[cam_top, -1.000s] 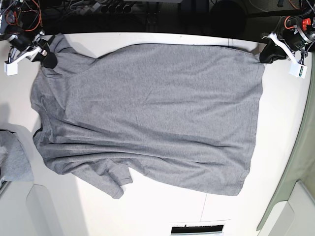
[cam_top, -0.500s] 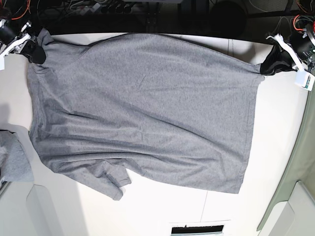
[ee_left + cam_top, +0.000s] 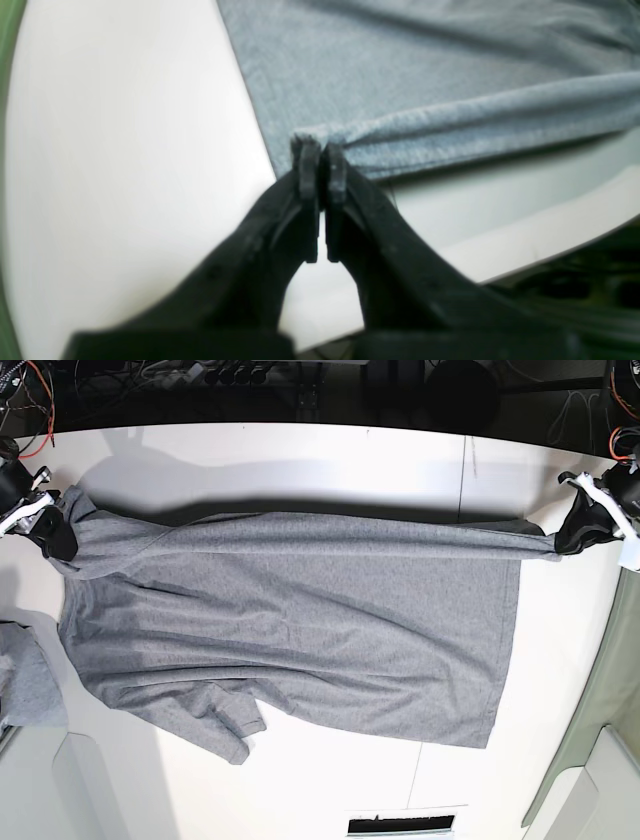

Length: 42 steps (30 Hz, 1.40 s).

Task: Layout the t-shirt on the table in an organized manner, then fold the t-shirt properly
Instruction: 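Lift the shoulder edge and fold it over toward the hem with both grippers, then regrasp the folded edge with both grippers and pull it straight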

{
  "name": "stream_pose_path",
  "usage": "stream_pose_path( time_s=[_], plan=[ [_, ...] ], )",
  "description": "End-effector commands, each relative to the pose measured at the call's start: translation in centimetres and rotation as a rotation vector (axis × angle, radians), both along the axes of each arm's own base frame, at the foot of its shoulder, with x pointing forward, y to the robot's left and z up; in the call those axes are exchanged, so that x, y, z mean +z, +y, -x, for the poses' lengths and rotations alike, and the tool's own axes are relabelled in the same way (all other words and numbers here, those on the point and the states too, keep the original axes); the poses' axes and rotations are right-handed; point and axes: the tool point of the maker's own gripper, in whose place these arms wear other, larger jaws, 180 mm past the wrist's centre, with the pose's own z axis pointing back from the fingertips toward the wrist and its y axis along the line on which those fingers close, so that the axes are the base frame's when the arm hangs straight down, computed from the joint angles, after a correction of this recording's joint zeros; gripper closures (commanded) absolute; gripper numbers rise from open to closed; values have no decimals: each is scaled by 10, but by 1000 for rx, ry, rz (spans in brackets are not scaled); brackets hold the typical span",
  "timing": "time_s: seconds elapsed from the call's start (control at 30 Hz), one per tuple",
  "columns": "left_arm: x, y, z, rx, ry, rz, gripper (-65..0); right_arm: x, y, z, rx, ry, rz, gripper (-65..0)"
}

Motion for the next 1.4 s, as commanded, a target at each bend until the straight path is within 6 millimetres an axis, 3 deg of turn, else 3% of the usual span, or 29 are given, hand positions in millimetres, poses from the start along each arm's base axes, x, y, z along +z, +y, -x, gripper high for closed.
stream_pose_path(
  time_s=[0.0, 0.17, 0.4, 0.5, 0.57, 0.67, 0.83, 0.97, 1.13, 1.37],
  plan=[
    [11, 2, -15, -2, -51, 11, 0, 14, -7, -17, -15, -63, 4, 0],
    [-2, -4, -51, -8, -52, 41, 0, 8, -14, -52, -61, -79, -64, 0],
    [-36, -15, -74, -38, 14, 36, -13, -10, -16, -78, -113, -51, -159, 0],
    [-41, -14, -76, -32, 32, 47, -165, -17, -15, -78, -107, -25, -127, -260],
    [-43, -15, -73, -37, 58, 53, -220, -17, -17, -78, -110, -22, -120, -346],
    [-42, -11, -68, -33, 92, 83, -224, -10, -27, -77, -137, -45, -113, -347],
    [-31, 12, -57, 26, 110, 135, -224, 14, -68, -67, -241, -108, -68, -347],
    [-28, 17, -52, 48, 100, 169, -227, 8, -86, -60, -268, -68, 5, -347],
    [-36, 11, -52, 59, 87, 156, -348, -19, -80, -58, -255, 0, 23, -347],
    [-46, 6, -55, 88, 84, 147, -352, -61, -52, -59, -212, 67, -6, -347]
  ],
)
